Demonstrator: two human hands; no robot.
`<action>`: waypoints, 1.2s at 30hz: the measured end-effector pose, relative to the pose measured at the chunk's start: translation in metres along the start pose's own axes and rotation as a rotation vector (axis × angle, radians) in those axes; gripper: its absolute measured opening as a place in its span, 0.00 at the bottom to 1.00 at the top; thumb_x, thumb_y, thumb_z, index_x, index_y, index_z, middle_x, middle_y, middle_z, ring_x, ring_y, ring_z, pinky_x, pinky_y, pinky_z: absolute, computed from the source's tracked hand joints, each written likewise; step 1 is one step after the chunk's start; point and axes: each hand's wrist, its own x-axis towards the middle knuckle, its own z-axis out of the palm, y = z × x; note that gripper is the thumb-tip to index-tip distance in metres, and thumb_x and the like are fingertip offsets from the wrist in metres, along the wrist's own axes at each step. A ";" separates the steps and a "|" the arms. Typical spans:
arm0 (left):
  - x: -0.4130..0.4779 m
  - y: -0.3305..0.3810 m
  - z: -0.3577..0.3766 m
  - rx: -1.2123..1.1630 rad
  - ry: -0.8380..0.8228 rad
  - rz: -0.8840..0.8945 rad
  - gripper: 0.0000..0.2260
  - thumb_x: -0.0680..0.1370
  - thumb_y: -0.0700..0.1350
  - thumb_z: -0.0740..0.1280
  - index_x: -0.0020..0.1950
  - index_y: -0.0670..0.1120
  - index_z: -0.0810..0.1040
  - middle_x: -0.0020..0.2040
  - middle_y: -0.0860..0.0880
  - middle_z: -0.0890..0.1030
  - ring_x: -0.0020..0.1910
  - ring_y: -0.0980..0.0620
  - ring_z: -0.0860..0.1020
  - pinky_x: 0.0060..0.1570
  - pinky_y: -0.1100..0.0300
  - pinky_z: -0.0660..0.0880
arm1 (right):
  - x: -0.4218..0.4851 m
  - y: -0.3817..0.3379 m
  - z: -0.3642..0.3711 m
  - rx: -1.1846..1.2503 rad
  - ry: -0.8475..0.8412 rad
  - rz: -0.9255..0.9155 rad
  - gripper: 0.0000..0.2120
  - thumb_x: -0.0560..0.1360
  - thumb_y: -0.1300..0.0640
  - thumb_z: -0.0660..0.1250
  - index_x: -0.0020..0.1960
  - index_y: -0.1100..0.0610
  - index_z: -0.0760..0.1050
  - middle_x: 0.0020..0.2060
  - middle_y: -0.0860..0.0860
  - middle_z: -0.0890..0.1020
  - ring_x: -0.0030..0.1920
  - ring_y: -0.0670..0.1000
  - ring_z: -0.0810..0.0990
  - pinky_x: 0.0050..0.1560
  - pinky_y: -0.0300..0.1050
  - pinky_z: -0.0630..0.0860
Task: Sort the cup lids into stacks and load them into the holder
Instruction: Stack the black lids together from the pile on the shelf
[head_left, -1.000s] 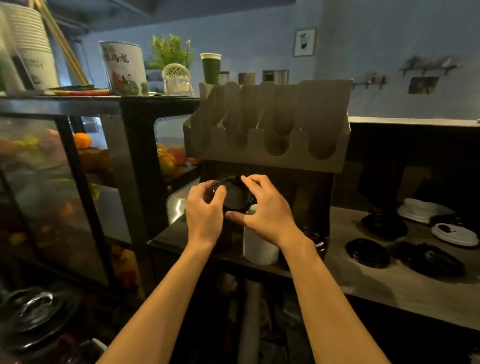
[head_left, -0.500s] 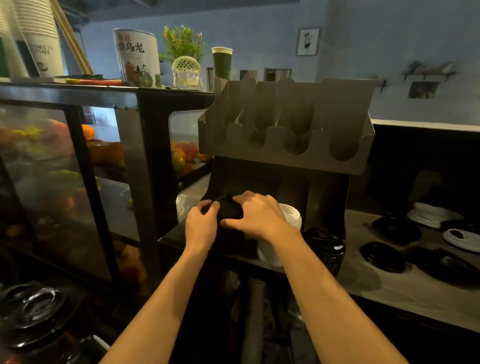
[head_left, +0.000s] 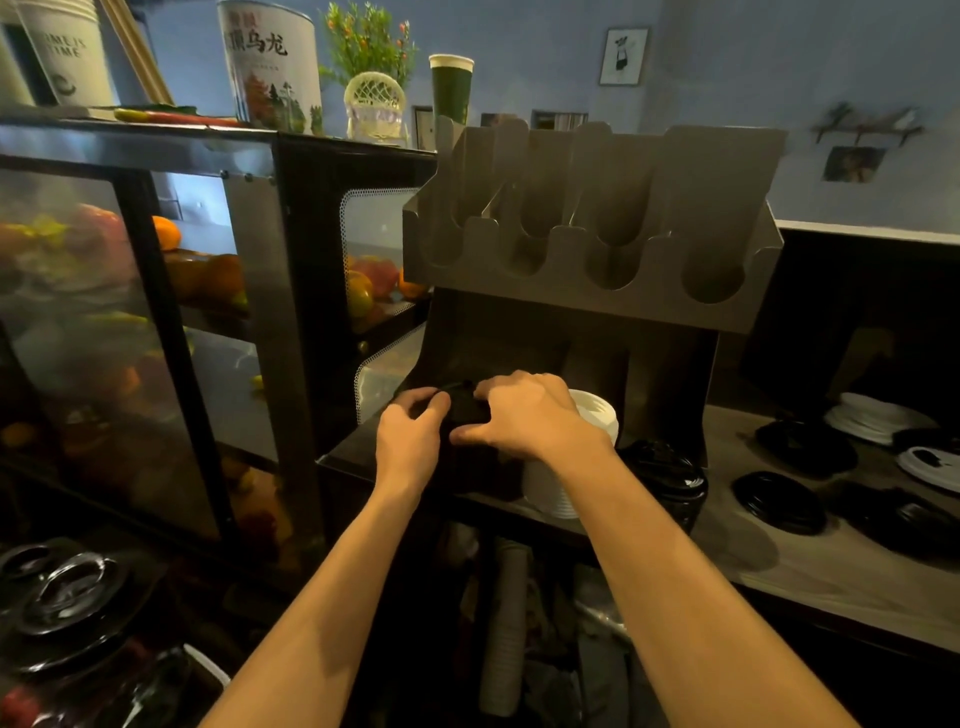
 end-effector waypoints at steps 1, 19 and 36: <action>0.000 0.000 0.000 -0.007 0.004 -0.005 0.15 0.81 0.52 0.67 0.66 0.50 0.80 0.58 0.53 0.79 0.59 0.52 0.77 0.58 0.55 0.75 | 0.000 -0.001 -0.001 -0.009 -0.008 -0.005 0.32 0.75 0.29 0.61 0.70 0.50 0.73 0.58 0.51 0.81 0.59 0.54 0.79 0.49 0.47 0.70; 0.007 0.002 -0.003 -0.036 -0.009 -0.049 0.15 0.80 0.51 0.69 0.66 0.50 0.80 0.56 0.53 0.79 0.55 0.54 0.76 0.54 0.54 0.73 | 0.009 -0.004 -0.015 -0.110 -0.111 -0.089 0.30 0.78 0.31 0.59 0.68 0.52 0.72 0.54 0.52 0.78 0.53 0.53 0.78 0.46 0.46 0.73; 0.005 0.006 -0.002 -0.042 -0.024 -0.101 0.30 0.78 0.67 0.64 0.64 0.43 0.80 0.53 0.45 0.84 0.54 0.46 0.81 0.56 0.50 0.78 | 0.005 -0.020 -0.016 -0.205 -0.075 -0.023 0.28 0.79 0.30 0.53 0.37 0.53 0.67 0.42 0.52 0.77 0.42 0.52 0.77 0.44 0.47 0.72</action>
